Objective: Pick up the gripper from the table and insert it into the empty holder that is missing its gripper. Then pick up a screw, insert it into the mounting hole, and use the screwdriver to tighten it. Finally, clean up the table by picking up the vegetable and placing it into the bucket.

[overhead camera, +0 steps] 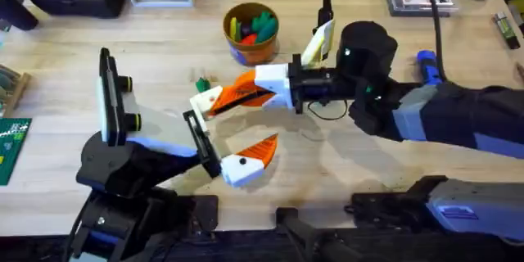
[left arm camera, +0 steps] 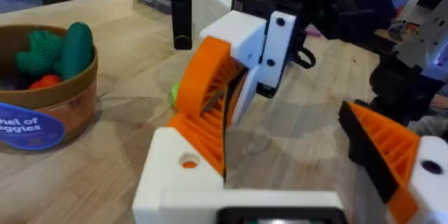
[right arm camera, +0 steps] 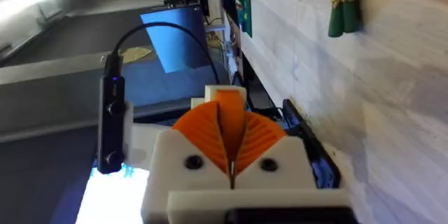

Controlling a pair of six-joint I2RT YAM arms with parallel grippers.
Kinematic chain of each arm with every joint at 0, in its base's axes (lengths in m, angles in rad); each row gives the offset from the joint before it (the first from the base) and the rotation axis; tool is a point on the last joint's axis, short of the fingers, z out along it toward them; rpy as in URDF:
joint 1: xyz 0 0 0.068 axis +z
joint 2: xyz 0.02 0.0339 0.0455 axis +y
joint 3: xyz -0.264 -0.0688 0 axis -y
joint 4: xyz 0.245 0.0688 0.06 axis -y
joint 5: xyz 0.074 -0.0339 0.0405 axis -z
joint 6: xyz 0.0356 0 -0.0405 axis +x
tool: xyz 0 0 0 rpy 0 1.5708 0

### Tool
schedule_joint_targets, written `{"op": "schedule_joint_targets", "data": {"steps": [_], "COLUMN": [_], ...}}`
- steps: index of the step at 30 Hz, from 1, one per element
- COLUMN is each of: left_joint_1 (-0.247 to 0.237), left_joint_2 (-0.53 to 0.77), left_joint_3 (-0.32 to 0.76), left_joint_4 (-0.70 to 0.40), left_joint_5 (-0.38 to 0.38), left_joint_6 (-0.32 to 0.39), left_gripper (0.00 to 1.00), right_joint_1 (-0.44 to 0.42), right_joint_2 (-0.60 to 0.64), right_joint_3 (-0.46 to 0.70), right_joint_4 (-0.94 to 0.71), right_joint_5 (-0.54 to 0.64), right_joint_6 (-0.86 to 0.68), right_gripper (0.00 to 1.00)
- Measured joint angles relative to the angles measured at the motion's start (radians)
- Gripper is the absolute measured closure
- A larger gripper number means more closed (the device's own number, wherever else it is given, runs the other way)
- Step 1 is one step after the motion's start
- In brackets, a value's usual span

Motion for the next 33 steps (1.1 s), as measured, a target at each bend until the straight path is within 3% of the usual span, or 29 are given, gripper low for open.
{"op": "schedule_joint_targets", "data": {"steps": [6, 13, 21, 33], "left_joint_1": [0.000, 0.009, 0.014, 0.014], "left_joint_2": [0.000, 0.000, 0.000, 0.000], "left_joint_3": [0.000, 0.000, 0.000, 0.000], "left_joint_4": [-0.002, 0.000, 0.001, 0.001], "left_joint_5": [0.001, -0.035, -0.073, -0.073], "left_joint_6": [0.002, -0.009, -0.009, -0.009], "left_gripper": [0.014, 0.014, 0.014, 0.014], "right_joint_1": [0.012, 0.089, 0.104, 0.116], "right_joint_2": [0.000, 0.000, 0.032, 0.039], "right_joint_3": [0.000, 0.024, 0.059, 0.064], "right_joint_4": [-0.006, -0.032, -0.036, -0.035], "right_joint_5": [0.013, 0.131, 0.161, 0.207], "right_joint_6": [-0.014, -0.027, -0.044, -0.048], "right_gripper": [0.995, 0.995, 0.995, 0.995]}}
